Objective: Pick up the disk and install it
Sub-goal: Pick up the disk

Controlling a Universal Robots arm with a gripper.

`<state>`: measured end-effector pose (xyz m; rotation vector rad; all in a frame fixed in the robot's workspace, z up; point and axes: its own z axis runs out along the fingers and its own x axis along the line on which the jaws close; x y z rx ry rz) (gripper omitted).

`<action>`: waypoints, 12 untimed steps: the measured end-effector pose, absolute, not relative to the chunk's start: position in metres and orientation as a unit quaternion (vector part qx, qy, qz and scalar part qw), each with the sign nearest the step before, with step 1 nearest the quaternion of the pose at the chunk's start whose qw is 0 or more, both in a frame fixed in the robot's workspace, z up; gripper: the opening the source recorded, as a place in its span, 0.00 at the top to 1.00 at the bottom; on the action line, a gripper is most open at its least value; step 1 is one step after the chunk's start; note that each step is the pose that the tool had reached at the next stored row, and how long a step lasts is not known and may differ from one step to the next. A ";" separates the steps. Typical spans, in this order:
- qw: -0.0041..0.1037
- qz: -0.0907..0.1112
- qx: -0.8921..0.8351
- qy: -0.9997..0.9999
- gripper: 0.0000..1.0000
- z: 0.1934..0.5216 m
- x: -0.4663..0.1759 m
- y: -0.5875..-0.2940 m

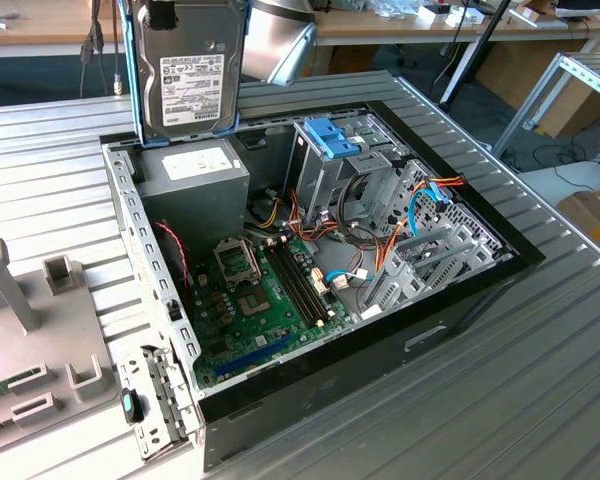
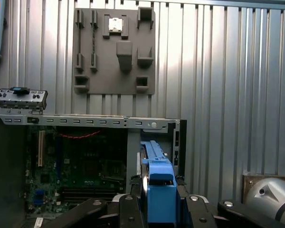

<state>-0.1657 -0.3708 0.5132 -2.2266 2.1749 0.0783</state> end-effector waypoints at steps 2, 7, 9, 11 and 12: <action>0.014 0.025 -0.715 0.698 0.64 0.513 -0.166 -0.372; 0.014 0.025 -0.715 0.698 0.64 0.513 -0.166 -0.374; 0.014 0.025 -0.715 0.698 0.64 0.513 -0.166 -0.374; 0.014 0.025 -0.715 0.698 0.64 0.513 -0.165 -0.375; 0.014 0.025 -0.715 0.698 0.64 0.513 -0.165 -0.375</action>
